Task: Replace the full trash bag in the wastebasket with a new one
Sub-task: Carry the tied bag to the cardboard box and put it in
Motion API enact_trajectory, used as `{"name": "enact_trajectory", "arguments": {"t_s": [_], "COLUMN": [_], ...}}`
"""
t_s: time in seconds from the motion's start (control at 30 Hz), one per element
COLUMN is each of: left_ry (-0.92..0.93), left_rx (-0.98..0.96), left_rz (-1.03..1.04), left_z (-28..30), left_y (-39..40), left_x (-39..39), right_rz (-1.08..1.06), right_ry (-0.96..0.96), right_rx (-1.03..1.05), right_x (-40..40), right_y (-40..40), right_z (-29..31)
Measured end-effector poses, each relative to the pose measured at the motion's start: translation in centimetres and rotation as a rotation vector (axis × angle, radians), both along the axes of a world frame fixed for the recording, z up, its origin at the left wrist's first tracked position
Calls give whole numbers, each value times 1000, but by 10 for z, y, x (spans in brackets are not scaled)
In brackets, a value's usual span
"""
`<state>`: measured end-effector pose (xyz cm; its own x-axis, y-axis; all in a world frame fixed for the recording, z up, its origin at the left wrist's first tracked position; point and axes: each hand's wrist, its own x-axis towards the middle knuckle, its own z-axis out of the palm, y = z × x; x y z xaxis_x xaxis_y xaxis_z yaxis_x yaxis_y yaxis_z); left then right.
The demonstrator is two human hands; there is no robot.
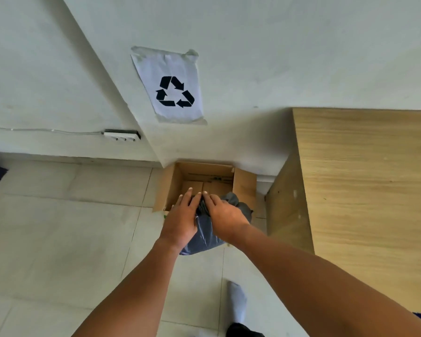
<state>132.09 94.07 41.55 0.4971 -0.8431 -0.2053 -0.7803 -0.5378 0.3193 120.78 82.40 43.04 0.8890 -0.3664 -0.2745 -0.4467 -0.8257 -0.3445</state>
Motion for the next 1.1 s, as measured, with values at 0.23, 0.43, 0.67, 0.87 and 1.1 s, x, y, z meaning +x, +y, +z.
{"name": "enact_trajectory", "arguments": {"t_s": [0.23,0.43,0.67,0.87,1.1], "left_ry": [-23,-38,-26,35,82], "left_rx": [-71,-167,-84,-48,77], "left_rz": [-110,-178,-251,-251,-243], "left_z": [-90,-190,-342,-426,-456], "left_y": [-56,-81,-83,-84,-81], "left_x": [104,155,178,185,188], "right_rz": [-143,-252,-317,-332,-368], "right_ry": [-18,-81,-54,-27,71], "right_rx": [-62,-97,-38,-8,61], "right_x": [87,132,146,148,156], "right_y": [-36,-47,-42,-39,-37], "right_z": [-87,-190,-336,-421,-458]}}
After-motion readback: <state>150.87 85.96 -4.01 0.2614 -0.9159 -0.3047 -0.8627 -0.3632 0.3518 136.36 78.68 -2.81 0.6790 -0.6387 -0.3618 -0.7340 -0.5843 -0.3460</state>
